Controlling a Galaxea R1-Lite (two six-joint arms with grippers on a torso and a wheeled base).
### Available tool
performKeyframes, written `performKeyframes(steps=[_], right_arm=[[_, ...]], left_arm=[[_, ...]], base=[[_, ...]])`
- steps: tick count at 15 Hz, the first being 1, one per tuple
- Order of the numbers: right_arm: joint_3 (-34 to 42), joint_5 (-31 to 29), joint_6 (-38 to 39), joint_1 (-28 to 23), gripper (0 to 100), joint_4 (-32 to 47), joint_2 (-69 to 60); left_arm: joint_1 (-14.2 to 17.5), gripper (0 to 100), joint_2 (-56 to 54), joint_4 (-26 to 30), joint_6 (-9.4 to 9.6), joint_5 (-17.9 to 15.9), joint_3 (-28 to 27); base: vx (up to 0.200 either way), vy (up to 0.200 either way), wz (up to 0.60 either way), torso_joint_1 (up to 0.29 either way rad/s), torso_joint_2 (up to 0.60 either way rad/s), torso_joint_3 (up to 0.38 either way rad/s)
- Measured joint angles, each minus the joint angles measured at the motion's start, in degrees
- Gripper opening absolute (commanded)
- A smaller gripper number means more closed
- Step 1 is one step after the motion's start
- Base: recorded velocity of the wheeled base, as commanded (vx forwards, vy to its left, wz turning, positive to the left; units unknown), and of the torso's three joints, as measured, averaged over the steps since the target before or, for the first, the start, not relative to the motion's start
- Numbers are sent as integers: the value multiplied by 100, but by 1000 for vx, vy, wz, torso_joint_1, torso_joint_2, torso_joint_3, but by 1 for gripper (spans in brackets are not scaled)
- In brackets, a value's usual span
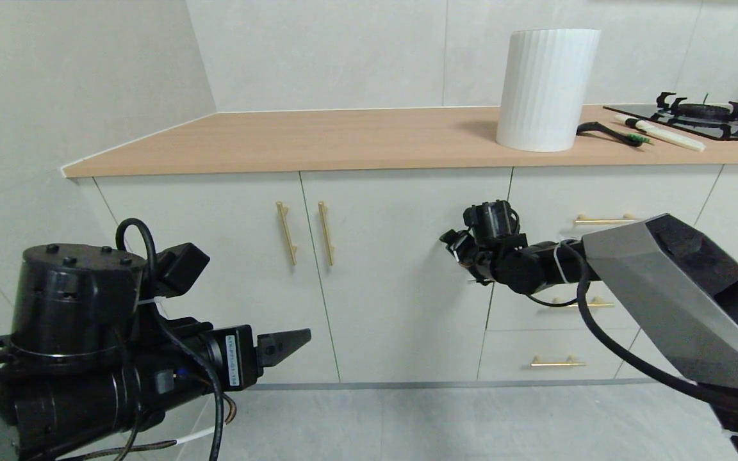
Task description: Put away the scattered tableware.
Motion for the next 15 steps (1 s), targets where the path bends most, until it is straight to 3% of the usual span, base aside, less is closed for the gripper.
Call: performKeyframes(steps=[8,11,15], right_arm=[[2820,518,-753,377,100,-150,-2995],[4206,514,-1609,396,100,-336,-4660],[5973,323,-2853,416,100,-445,-7078]], left_arm=[[4,100,-239,2,94,101,4],[39,100,-777,6,439,291,74],[213,100,-2020,44,778,490,703]], base=[[0,0,0,0,0,0],[0,0,0,0,0,0],[0,0,0,0,0,0]])
